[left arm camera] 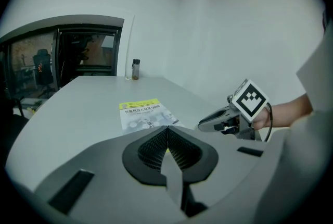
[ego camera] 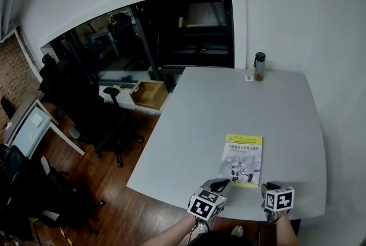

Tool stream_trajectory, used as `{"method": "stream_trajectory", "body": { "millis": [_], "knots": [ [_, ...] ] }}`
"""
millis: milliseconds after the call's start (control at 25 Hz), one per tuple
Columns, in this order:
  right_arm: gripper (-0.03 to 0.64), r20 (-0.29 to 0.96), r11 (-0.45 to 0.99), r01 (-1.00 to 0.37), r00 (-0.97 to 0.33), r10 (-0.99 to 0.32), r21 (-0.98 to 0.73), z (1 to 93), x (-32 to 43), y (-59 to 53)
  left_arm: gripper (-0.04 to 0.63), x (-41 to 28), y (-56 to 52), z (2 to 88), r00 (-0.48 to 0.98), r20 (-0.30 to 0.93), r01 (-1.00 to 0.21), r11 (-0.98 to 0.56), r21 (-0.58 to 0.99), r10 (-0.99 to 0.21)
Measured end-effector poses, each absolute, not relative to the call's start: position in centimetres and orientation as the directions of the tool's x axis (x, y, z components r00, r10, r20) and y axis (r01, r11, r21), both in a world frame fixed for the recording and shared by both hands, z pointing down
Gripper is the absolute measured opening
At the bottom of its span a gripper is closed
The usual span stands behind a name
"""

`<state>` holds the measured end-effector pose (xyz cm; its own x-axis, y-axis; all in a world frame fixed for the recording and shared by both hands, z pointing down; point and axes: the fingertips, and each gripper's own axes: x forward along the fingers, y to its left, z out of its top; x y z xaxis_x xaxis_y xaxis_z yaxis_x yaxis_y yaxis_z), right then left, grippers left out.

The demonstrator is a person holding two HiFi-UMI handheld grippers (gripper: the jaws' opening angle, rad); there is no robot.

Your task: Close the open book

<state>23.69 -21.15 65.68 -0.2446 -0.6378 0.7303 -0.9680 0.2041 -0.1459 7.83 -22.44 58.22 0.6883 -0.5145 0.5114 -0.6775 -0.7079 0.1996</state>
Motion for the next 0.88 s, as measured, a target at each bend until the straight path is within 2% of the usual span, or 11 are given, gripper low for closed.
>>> {"method": "stream_trajectory", "body": {
  "millis": [120, 160, 200, 240, 880],
  "knots": [
    [0.082, 0.680, 0.234, -0.961, -0.271, -0.681, -0.150, 63.1, 23.5, -22.2, 0.005, 7.7, -22.9, 57.1, 0.686, 0.493, -0.684, -0.705, 0.188, -0.535],
    [0.066, 0.662, 0.237, -0.961, -0.269, -0.699, -0.141, 62.2, 23.5, -22.7, 0.005, 7.7, -23.1, 56.6, 0.686, 0.484, -0.686, -0.704, 0.183, -0.543],
    [0.015, 0.643, 0.240, -0.962, -0.267, -0.718, -0.132, 61.2, 23.4, -23.1, 0.005, 7.7, -23.3, 56.1, 0.687, 0.475, -0.687, -0.705, 0.177, -0.550],
    [0.005, 0.624, 0.247, -0.960, -0.273, -0.733, -0.129, 60.3, 23.2, -23.4, 0.005, 7.7, -23.5, 55.5, 0.688, 0.465, -0.688, -0.705, 0.172, -0.557],
    [0.003, 0.316, 0.455, -0.888, -0.453, -0.834, -0.073, 46.4, 16.7, -25.2, 0.005, 9.3, -24.4, 45.7, 0.732, 0.285, -0.663, -0.744, 0.088, -0.619]
  ]
}}
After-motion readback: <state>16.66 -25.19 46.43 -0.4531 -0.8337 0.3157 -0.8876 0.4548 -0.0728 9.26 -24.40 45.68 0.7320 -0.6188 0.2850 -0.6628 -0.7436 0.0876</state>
